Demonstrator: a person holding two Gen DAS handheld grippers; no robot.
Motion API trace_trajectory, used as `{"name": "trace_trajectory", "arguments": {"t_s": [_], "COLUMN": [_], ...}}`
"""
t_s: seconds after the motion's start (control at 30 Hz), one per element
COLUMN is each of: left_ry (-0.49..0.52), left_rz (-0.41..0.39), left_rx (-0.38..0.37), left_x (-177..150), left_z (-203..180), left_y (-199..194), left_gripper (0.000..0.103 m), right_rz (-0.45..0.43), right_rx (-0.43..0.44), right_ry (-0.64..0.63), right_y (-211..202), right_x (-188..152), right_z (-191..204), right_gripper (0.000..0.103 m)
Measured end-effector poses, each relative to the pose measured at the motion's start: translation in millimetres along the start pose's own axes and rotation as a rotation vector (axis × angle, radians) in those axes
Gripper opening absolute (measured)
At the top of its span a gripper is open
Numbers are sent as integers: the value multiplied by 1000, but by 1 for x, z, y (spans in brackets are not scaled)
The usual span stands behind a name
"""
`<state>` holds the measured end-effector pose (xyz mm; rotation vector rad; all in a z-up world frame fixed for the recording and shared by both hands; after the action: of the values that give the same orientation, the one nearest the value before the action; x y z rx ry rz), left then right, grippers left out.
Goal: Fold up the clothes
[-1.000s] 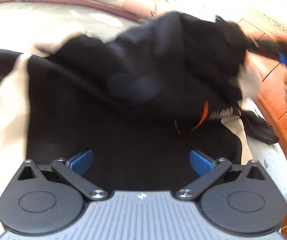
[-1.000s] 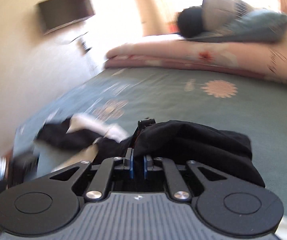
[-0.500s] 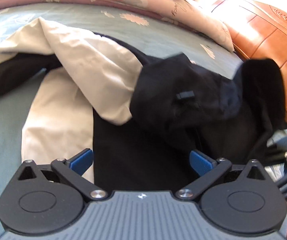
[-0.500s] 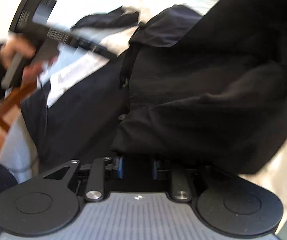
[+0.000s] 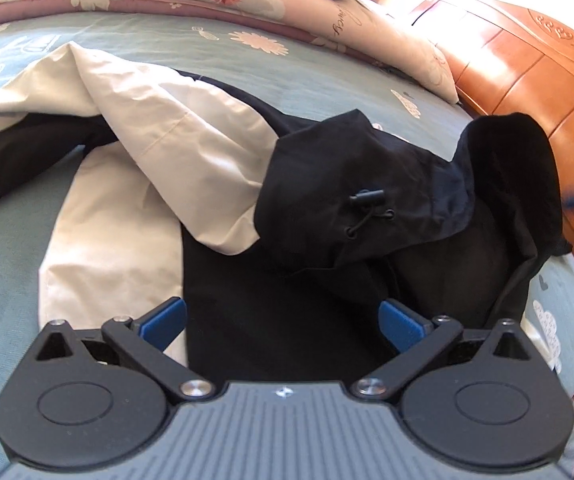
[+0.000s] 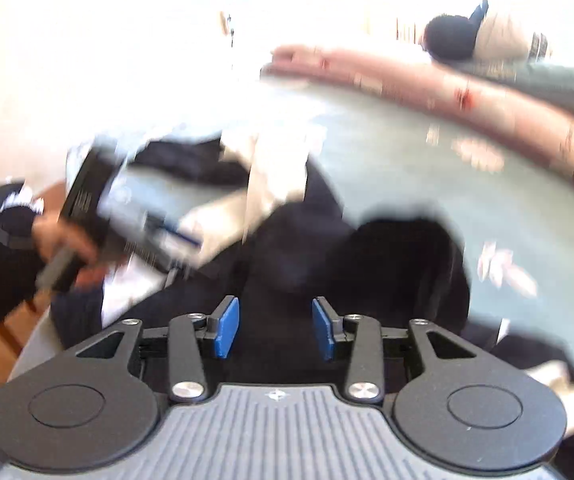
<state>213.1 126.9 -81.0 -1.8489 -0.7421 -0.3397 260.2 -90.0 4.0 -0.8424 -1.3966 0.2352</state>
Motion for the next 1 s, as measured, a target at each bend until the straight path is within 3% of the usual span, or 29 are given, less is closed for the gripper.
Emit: {"name": "trace_trajectory", "arguments": {"t_s": [0.2,0.33,0.47,0.5,0.57,0.63,0.7,0.73,0.83,1.0], "left_ry": [279,348,477,496,501,506,536,561,669,923], "left_rz": [-70,-49,-53,-55,-60,-67,-90,-111,-179,-251], "left_rx": [137,101,79,75,54,30,24,33,98,153], "left_x": [9,5,-10,-13,-14,-15,-14,-15,-20,-45], "left_z": [5,15,13,12,13,14,14,13,7,-13], "left_y": [-5,-2,-3,-3,-4,-5,-7,-8,-11,-12], "left_gripper": [81,79,79,80,81,81,81,81,81,82], "right_rz": [-60,-11,111,152,236,297,326,324,295,255], "right_rx": [33,65,-8,-9,16,76,156,177,218,220], "right_ry": [-17,-172,-452,-456,-404,-322,-274,-281,-336,-447], "right_y": [40,92,158,174,202,219,222,215,187,133], "right_x": [38,59,79,82,84,80,73,69,58,45], "right_z": [-8,17,39,34,18,6,4,9,29,68], "right_gripper": [46,46,46,47,59,59,47,32,19,12]}}
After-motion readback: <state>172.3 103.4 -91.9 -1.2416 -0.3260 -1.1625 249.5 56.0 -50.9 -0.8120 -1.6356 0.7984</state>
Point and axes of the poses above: each gripper's, at about its wrist camera, not at the fingertips, and y roughly the way its jaws point, z to its left, x to its top, the point moved 2 cm from there along y, roughly the way its jaws point, and after that the axes turned 12 degrees about -y, right-handed, at the moved point
